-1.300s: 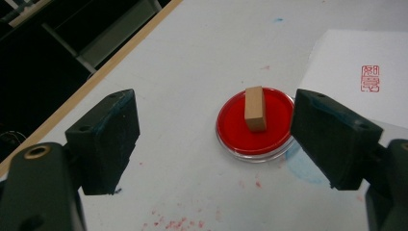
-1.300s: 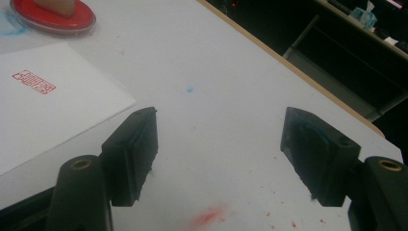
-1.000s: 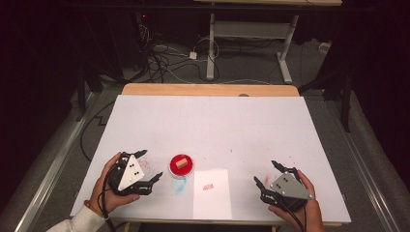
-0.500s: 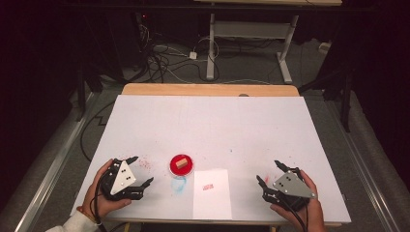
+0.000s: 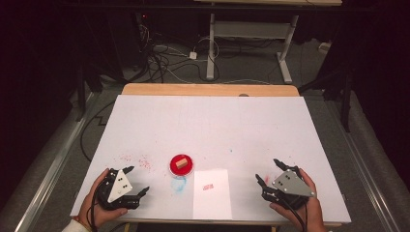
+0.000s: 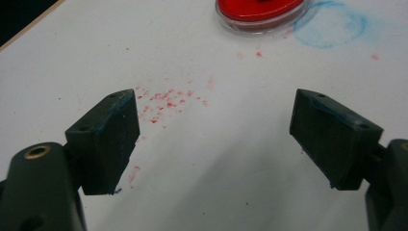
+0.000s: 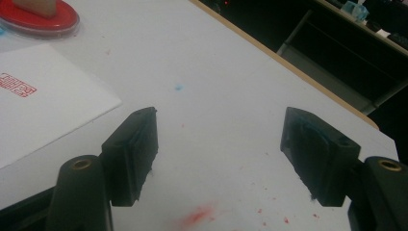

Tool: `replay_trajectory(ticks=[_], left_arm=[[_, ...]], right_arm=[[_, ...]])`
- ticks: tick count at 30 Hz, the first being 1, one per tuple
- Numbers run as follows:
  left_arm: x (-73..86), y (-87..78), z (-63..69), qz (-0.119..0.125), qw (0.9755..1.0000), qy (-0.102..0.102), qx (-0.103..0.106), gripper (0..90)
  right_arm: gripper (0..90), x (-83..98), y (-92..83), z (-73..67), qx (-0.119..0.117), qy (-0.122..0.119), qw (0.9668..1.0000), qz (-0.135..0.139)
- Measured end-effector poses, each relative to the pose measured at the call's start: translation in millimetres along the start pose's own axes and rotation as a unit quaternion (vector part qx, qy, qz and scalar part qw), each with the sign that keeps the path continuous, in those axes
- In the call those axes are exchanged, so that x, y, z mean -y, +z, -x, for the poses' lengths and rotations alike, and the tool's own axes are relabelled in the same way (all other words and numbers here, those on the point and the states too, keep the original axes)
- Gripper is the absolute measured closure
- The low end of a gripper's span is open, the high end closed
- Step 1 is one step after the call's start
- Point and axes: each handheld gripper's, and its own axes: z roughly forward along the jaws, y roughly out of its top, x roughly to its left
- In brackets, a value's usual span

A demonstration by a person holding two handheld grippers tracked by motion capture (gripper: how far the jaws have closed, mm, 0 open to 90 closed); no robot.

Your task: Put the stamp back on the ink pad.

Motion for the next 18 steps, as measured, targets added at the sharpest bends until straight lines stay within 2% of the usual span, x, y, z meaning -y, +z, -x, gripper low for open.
replay_trajectory(ticks=[4,8,14,18], left_arm=[[-1.1,1.5,0.4,0.006,1.0,0.002,0.005,17.4],[1.3,1.8,0.6,0.002,0.9999,0.004,0.009,17.4],[0.2,-1.4,-0.4,0.012,0.9999,0.004,0.006,17.4],[-0.2,-0.6,0.1,0.009,0.9999,0.004,0.007,17.4]], right_arm=[[29.7,0.5,-0.3,-0.4,0.002,-0.004,1.0,-0.001],[29.8,-1.9,-2.1,-1.9,0.005,-0.006,1.0,0.002],[29.8,-1.8,-1.2,-5.0,0.003,-0.012,0.9999,-0.001],[29.8,-1.4,-1.3,-3.8,0.002,-0.009,1.0,0.0]])
